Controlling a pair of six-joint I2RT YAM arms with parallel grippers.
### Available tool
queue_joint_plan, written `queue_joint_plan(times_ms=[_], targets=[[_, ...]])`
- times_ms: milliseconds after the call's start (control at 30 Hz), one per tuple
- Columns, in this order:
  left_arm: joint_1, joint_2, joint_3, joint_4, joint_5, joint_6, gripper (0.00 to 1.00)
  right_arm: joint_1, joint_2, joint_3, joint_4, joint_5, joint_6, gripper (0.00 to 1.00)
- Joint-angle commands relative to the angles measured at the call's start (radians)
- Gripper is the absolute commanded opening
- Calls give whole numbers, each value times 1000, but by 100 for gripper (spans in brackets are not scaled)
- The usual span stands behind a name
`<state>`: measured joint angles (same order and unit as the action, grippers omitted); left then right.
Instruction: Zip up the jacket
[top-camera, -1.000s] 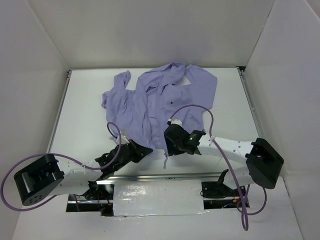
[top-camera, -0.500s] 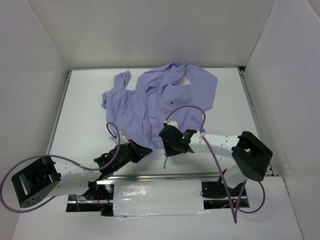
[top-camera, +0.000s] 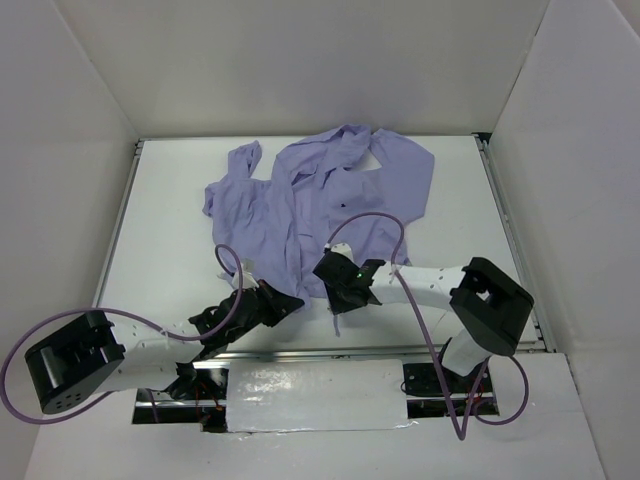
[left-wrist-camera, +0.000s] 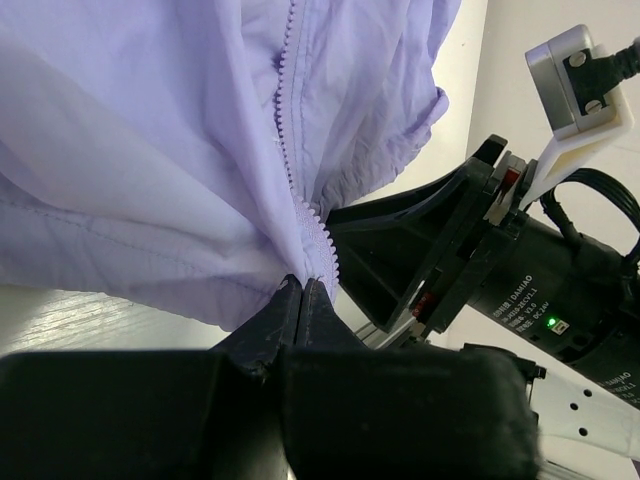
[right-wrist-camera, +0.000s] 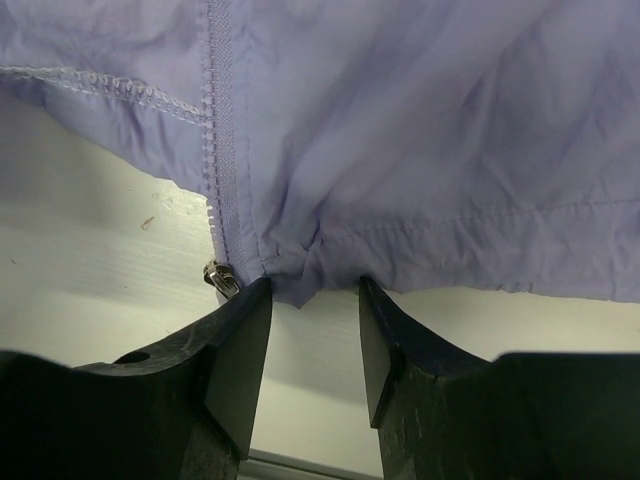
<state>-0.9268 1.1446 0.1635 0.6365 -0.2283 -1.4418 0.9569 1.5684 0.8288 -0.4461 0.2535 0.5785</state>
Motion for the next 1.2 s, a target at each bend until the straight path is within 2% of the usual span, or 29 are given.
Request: queue_joint_plan(times_ms=[0, 267, 467, 833, 1167], targets=[[3, 3, 24, 37, 4, 27, 0, 23, 32, 23, 26, 36, 7, 48], [3, -3, 31, 26, 7, 41, 0, 42, -67, 47, -23, 61, 14, 56], [2, -13, 27, 29, 6, 44, 0, 46, -128, 44, -8, 59, -26, 57], [2, -37, 27, 15, 7, 57, 0, 45, -41, 55, 53, 63, -140, 53], [3, -40, 22, 20, 12, 64, 0, 45, 25, 50, 83, 59, -143, 53]])
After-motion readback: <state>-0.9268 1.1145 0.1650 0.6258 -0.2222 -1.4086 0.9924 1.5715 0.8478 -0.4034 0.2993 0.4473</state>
